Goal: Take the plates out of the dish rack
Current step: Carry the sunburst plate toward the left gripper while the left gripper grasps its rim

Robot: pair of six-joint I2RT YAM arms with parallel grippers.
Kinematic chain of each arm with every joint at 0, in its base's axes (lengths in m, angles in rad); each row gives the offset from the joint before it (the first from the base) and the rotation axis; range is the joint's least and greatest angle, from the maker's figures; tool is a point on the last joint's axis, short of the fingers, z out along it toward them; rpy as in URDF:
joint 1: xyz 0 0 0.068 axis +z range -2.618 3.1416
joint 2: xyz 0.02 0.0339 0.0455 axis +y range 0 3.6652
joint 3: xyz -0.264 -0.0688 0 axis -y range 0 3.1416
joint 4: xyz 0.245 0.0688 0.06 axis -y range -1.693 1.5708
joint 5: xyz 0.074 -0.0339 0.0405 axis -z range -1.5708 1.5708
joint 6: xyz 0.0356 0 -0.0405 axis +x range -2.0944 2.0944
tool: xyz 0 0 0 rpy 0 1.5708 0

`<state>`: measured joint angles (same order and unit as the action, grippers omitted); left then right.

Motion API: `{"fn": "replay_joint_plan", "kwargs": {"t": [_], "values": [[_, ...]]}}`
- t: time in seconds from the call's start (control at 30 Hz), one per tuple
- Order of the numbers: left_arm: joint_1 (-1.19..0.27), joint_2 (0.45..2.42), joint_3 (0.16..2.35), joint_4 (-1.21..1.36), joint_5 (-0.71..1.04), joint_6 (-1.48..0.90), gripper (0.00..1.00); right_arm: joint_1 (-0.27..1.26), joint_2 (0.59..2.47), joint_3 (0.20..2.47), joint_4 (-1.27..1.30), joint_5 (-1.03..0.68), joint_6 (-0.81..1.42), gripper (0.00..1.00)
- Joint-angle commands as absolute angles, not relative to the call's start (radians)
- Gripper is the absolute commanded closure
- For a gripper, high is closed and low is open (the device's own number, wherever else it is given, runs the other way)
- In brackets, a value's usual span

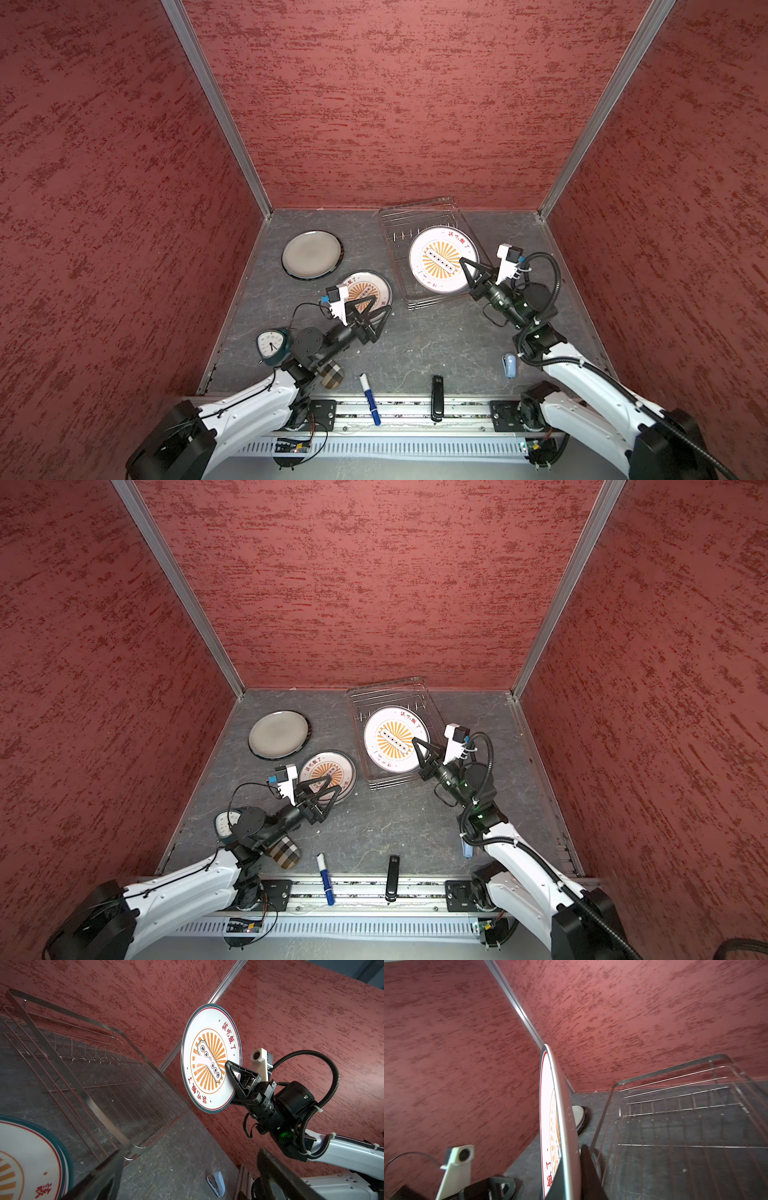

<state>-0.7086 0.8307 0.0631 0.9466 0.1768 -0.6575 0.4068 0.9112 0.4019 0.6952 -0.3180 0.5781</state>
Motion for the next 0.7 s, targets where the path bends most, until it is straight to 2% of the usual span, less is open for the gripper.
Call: {"fn": "replay_joint_plan", "kwargs": {"t": [0.0, 0.37, 0.5, 0.6, 0.63, 0.67], "values": [[-0.722, 0.829, 0.047, 1.043, 0.230, -0.651, 0.01, 0.405, 0.887, 0.360, 0.903, -0.418, 0.670, 1.00], [-0.798, 0.845, 0.064, 1.051, 0.152, -0.613, 0.00, 0.452, 1.011, 0.290, 1.160, -0.548, 0.743, 1.00], [-0.825, 0.867, 0.094, 1.027, 0.135, -0.592, 0.06, 0.482, 1.070, 0.300, 1.196, -0.587, 0.731, 1.00], [-0.840, 0.896, 0.117, 1.032, 0.134, -0.585, 0.15, 0.502, 1.098, 0.294, 1.238, -0.583, 0.734, 1.00], [-0.843, 0.903, 0.122, 1.032, 0.131, -0.583, 0.27, 0.507, 1.104, 0.293, 1.247, -0.583, 0.733, 1.00], [-0.847, 0.916, 0.127, 1.032, 0.127, -0.581, 0.35, 0.511, 1.110, 0.294, 1.252, -0.581, 0.732, 1.00]]}}
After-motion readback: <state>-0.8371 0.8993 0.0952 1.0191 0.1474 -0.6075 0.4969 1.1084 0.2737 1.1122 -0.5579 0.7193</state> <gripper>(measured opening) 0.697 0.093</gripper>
